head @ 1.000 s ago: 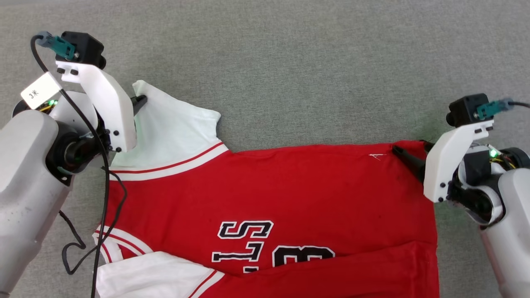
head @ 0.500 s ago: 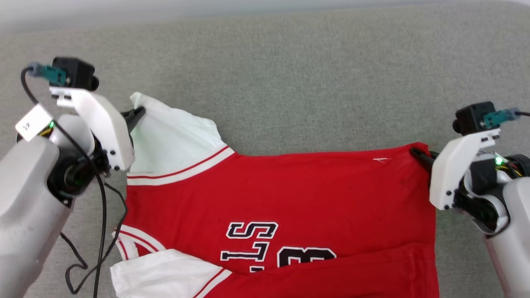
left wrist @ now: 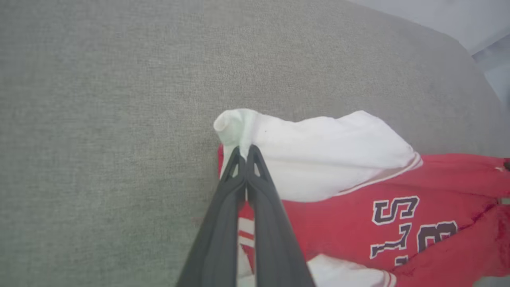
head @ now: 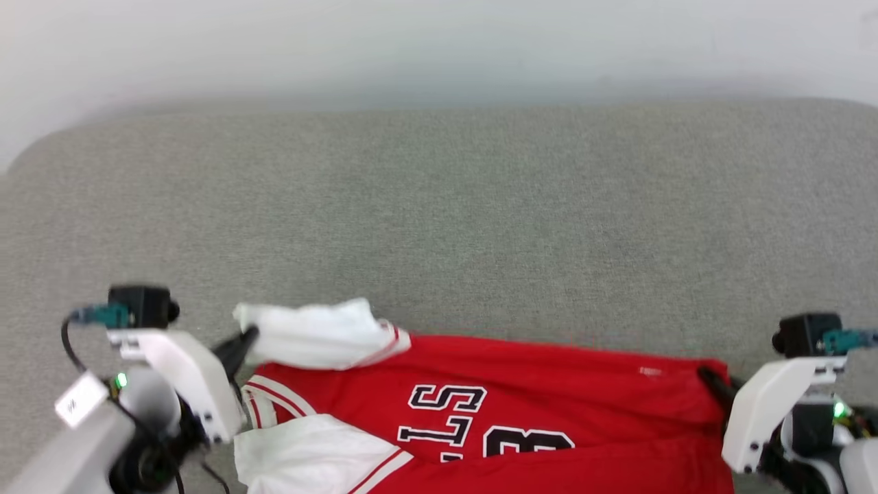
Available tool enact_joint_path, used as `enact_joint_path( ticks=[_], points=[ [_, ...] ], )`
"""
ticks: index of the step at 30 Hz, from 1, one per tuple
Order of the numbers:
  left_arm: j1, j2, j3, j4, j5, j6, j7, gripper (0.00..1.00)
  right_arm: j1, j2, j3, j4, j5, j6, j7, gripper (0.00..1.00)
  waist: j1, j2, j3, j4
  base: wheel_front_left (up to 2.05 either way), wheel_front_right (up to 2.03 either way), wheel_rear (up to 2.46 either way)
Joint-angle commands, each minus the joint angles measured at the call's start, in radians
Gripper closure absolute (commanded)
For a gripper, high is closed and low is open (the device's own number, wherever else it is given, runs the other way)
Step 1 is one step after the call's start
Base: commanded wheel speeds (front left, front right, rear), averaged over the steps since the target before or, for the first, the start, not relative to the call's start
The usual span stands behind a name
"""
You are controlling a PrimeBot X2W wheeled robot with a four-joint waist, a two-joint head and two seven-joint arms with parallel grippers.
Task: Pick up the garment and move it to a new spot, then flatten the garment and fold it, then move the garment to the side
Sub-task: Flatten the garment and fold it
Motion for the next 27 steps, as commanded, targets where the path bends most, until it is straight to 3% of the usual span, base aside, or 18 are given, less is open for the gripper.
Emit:
enact_joint_path(
  ticks=[1, 12, 18, 25, 26, 27],
  points=[
    [0.023, -0.007, 0.007, -0.005, -0.006, 0.004, -0.010, 1.00, 0.016, 0.005, -0.006, -0.002, 0.002, -0.001, -0.005, 1.00, 0.0001, 0.0000, -0.016, 0.012, 0.00, 0.00, 0.00],
    [0.304, -0.015, 0.005, -0.097, -0.088, 0.056, -0.092, 1.00, 0.156, 0.061, -0.075, 0.050, 0.006, -0.001, -0.068, 1.00, 0.0001, 0.0000, -0.065, 0.035, 0.00, 0.00, 0.00],
    [0.379, -0.002, -0.002, -0.124, -0.109, 0.082, -0.093, 1.00, 0.187, 0.070, -0.111, 0.086, 0.009, -0.001, -0.100, 1.00, 0.0001, 0.0000, -0.080, 0.035, 0.00, 0.00, 0.00],
    [0.410, -0.025, -0.021, -0.088, -0.126, 0.082, -0.077, 1.00, 0.213, 0.085, -0.121, 0.136, 0.017, -0.002, -0.130, 1.00, 0.0001, 0.0000, -0.085, 0.031, 0.00, 0.00, 0.00],
    [0.410, -0.029, -0.026, -0.077, -0.124, 0.080, -0.075, 1.00, 0.217, 0.088, -0.118, 0.144, 0.017, -0.002, -0.136, 0.96, 0.0001, 0.0000, -0.086, 0.030, 0.00, 0.00, 0.00],
    [0.408, -0.037, -0.031, -0.064, -0.123, 0.076, -0.074, 1.00, 0.220, 0.090, -0.118, 0.153, 0.018, -0.002, -0.141, 0.84, 0.0001, 0.0000, -0.088, 0.031, 0.00, 0.00, 0.00]
  ],
)
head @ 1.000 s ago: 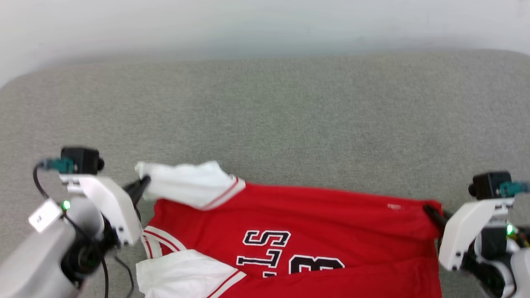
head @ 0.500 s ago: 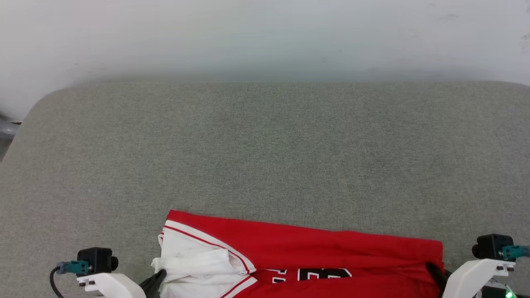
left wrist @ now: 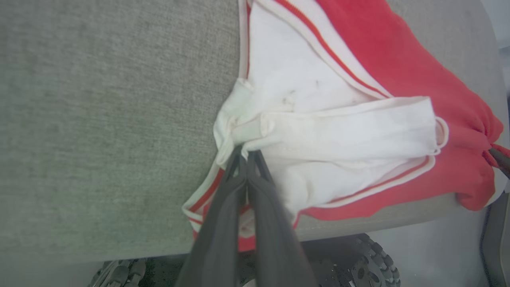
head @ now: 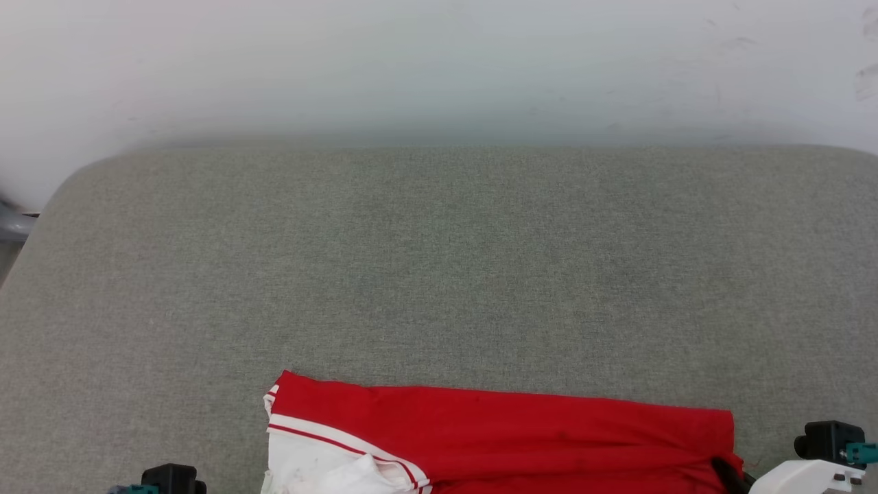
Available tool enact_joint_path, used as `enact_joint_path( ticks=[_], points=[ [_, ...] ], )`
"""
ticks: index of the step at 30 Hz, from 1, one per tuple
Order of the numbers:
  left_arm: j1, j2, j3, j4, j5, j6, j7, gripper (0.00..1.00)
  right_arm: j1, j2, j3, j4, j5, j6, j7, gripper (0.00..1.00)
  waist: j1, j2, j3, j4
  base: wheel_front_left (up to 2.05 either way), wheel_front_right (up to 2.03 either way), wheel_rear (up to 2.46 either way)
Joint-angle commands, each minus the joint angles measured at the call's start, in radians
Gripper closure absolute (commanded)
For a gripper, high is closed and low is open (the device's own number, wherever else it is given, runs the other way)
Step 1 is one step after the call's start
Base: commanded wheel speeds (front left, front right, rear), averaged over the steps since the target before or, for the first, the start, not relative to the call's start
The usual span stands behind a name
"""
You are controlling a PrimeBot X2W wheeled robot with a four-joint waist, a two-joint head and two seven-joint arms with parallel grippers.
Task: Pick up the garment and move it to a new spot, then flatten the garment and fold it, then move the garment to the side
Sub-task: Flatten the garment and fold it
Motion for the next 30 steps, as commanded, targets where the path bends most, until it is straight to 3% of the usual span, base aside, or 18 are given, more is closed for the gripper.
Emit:
enact_joint_path(
  ticks=[1, 2, 4, 5, 9, 13, 22, 30],
  points=[
    [0.004, -0.012, -0.002, 0.012, 0.002, -0.001, 0.000, 1.00, 0.030, 0.006, 0.002, 0.022, 0.001, -0.002, 0.001, 0.60, 0.0001, 0.0000, -0.001, 0.001, 0.00, 0.00, 0.00],
    [-0.001, -0.018, -0.006, 0.024, 0.003, -0.007, -0.003, 0.96, 0.032, 0.011, 0.004, 0.025, 0.004, -0.002, -0.013, 0.00, 0.0001, 0.0000, -0.003, 0.001, 0.00, 0.00, 0.00],
    [-0.012, -0.038, -0.006, 0.038, 0.003, -0.010, -0.013, 0.26, 0.033, 0.018, 0.009, 0.025, 0.011, -0.002, -0.044, 0.00, 0.0001, 0.0000, -0.006, 0.002, 0.00, 0.00, 0.00],
    [-0.018, -0.045, -0.004, 0.042, 0.009, -0.012, -0.023, 0.00, 0.034, 0.018, 0.011, 0.020, 0.010, -0.002, -0.062, 0.00, 0.0001, 0.0000, -0.009, 0.003, 0.00, 0.00, 0.00],
    [-0.039, -0.053, 0.004, 0.054, 0.043, -0.018, -0.077, 0.00, 0.042, 0.014, 0.017, -0.030, -0.001, -0.002, -0.124, 0.00, 0.0001, 0.0000, -0.025, 0.003, 0.00, 0.00, 0.00],
    [-0.059, -0.049, 0.015, 0.010, 0.093, 0.002, -0.141, 0.00, 0.066, 0.009, 0.009, -0.112, -0.017, -0.002, -0.114, 0.00, 0.0001, 0.0000, -0.046, 0.004, 0.00, 0.00, 0.00],
    [-0.101, -0.040, 0.062, -0.112, 0.256, 0.117, -0.320, 0.00, 0.101, -0.038, -0.097, -0.293, -0.052, -0.002, 0.096, 0.00, 0.0001, 0.0000, -0.043, 0.021, 0.00, 0.00, 0.00],
    [-0.106, -0.101, 0.176, -0.192, 0.443, 0.166, -0.368, 0.00, 0.065, -0.082, -0.088, -0.300, -0.052, -0.002, 0.222, 0.00, 0.0001, 0.0000, -0.003, 0.055, 0.00, 0.00, 0.00]
  ],
)
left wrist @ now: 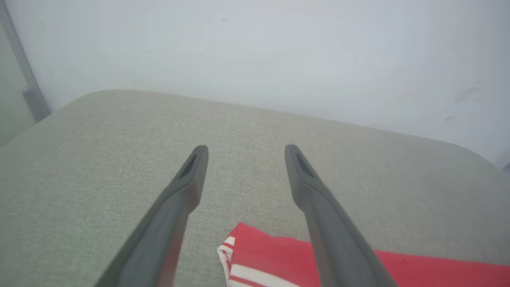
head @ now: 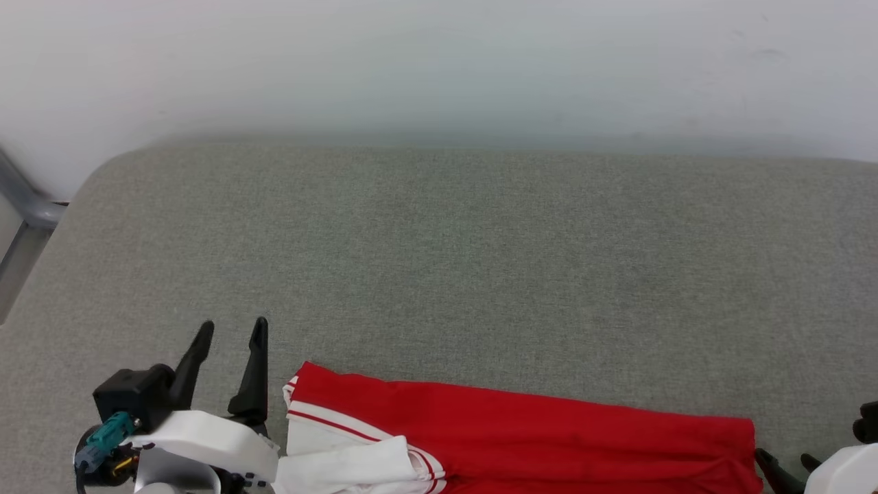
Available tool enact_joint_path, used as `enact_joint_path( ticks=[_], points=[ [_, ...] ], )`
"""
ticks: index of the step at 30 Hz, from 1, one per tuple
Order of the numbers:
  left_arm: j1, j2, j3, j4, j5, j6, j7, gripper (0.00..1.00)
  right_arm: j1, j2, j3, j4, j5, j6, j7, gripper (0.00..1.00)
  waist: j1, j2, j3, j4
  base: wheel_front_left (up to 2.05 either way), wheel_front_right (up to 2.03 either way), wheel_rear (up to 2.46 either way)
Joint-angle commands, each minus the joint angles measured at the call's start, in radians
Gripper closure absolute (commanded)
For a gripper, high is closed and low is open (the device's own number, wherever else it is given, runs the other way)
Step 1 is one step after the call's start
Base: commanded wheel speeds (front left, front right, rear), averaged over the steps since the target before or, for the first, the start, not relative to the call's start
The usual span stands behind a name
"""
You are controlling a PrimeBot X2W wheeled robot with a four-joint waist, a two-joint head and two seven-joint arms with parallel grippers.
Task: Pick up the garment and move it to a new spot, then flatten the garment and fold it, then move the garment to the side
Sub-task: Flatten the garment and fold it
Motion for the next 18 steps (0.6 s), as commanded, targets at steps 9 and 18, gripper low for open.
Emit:
enact_joint_path(
  ticks=[9, 18],
  points=[
    [0.037, -0.086, 0.103, -0.092, 0.172, -0.035, -0.007, 0.00, -0.008, 0.038, 0.052, 0.087, 0.005, -0.001, 0.046, 0.00, -0.0001, 0.0000, 0.051, 0.053, 0.00, 0.00, 0.00],
    [0.059, -0.109, 0.115, -0.075, 0.225, -0.048, -0.007, 0.00, 0.001, 0.071, 0.113, 0.157, 0.040, 0.001, 0.086, 1.00, -0.0001, 0.0000, 0.060, 0.053, 0.00, 0.00, 0.00]
  ],
)
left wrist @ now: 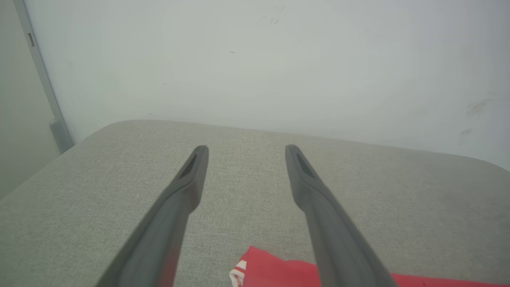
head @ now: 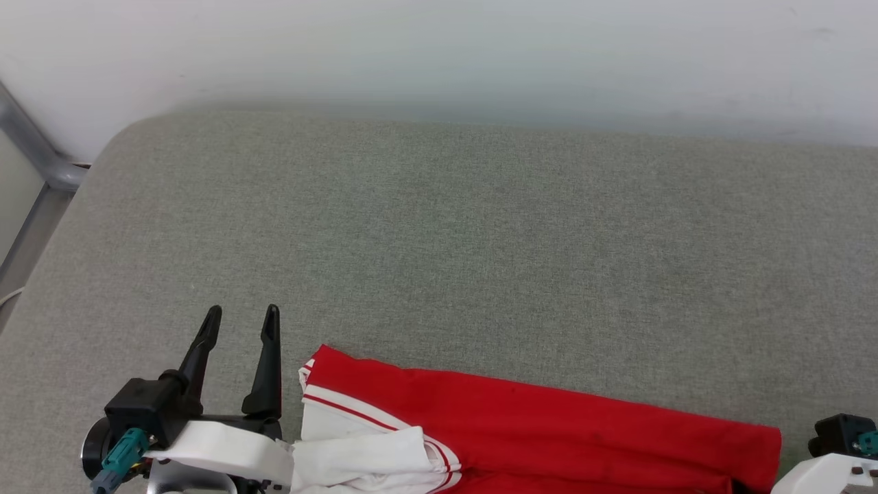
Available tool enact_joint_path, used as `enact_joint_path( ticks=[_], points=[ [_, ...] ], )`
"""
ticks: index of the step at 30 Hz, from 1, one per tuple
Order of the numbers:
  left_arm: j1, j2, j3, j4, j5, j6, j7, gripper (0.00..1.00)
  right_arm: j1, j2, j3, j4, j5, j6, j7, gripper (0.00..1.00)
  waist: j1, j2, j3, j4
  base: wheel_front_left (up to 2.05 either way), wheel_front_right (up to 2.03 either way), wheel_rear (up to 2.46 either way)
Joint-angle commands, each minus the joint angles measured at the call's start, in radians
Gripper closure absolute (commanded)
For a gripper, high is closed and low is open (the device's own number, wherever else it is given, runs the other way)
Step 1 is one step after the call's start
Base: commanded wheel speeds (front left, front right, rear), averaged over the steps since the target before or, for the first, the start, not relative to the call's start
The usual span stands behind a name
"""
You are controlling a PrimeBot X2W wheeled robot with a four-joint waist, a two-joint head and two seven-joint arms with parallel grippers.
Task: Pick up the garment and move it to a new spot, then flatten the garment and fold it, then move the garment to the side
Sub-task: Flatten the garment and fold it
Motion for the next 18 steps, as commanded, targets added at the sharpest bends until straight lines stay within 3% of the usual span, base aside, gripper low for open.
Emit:
enact_joint_path(
  ticks=[1, 12, 18],
  points=[
    [0.014, -0.004, 0.002, 0.007, 0.007, -0.006, -0.007, 0.00, 0.001, 0.030, 0.030, 0.026, 0.010, 0.002, 0.007, 1.00, -0.0001, 0.0000, -0.004, -0.003, 0.00, 0.00, 0.00],
    [0.033, -0.007, 0.005, 0.024, 0.030, 0.006, -0.007, 0.00, -0.048, -0.035, -0.012, -0.054, 0.006, 0.001, -0.028, 1.00, -0.0001, 0.0000, -0.044, -0.031, 0.00, 0.00, 0.00],
    [0.038, -0.008, 0.002, 0.026, 0.033, 0.012, -0.006, 0.00, -0.059, -0.051, -0.135, -0.067, -0.005, 0.001, 0.002, 1.00, -0.0001, 0.0000, -0.061, -0.049, 0.00, 0.00, 0.00]
  ],
)
